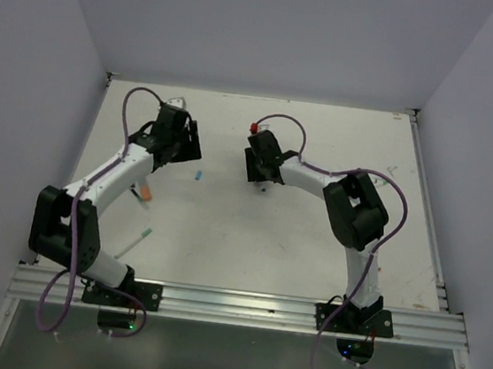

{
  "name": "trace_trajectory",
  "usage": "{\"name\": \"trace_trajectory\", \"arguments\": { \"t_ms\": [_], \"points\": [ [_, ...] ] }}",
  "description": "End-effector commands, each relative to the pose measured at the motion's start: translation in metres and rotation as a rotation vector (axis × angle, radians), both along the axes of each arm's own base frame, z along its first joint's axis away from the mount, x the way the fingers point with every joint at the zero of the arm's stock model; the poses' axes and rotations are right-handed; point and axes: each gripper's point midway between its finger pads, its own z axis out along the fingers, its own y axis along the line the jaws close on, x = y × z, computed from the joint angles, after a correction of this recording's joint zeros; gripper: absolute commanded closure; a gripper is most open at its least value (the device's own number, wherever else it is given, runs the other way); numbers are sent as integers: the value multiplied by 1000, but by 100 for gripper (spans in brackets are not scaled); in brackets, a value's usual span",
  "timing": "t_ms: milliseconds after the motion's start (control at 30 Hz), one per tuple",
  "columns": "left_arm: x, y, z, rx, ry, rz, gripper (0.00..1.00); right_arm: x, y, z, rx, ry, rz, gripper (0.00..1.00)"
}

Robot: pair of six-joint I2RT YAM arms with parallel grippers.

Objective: Open the pen caps

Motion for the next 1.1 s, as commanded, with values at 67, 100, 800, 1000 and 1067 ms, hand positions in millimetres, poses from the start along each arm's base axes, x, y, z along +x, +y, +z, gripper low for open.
{"name": "trace_trajectory", "arguments": {
  "t_ms": [67, 100, 800, 1000, 1067],
  "points": [
    [-25, 44, 40, -52, -37, 113, 28, -20, 4, 61, 44, -61, 80, 49],
    [-30, 60, 38, -66, -26, 152, 27, -27, -1, 58, 37, -52, 80, 49],
    [-71, 97, -17, -27, 104, 353, 24, -100, -5, 102, 237, -26, 185, 47],
    [-50, 112, -19, -21, 83, 400, 30, -111, -16, 98, 231, -33, 180, 47],
    [-44, 120, -19, 0, 86, 420, 31, -112, -20, 96, 222, -34, 174, 47]
  ]
}}
